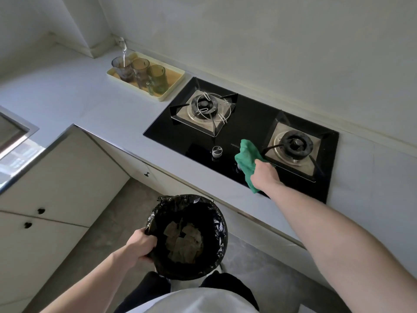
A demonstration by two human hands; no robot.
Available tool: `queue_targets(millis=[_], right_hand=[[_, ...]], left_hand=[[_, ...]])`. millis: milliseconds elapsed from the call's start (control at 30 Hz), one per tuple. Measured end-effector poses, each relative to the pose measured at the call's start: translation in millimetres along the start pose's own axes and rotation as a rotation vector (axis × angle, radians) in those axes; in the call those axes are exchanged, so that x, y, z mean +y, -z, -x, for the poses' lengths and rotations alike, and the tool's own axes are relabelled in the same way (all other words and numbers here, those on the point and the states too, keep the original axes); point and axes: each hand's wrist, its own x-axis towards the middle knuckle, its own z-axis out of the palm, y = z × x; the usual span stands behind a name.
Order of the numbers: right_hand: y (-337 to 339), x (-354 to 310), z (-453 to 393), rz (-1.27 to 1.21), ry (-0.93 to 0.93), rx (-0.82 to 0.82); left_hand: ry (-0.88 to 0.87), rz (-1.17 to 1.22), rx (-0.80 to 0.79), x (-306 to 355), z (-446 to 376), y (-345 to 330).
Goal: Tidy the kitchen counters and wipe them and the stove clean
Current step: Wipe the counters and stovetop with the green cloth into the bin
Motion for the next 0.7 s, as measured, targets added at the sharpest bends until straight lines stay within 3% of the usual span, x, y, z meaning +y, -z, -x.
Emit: queue_targets(millis=[400, 567, 700], right_hand=[[-32, 29, 76, -0.122, -0.061, 0.014], [-8, 9, 74, -0.358, -0.005, 0.212], [26, -32, 41, -0.345, 0.091, 0.303]], left_hand=[[0.014, 0.022, -0.018, -3, 8, -5], [0.004, 0.044, -0.022, -2, 13, 1], [0.001, 0.076, -0.012, -1, 19, 9]])
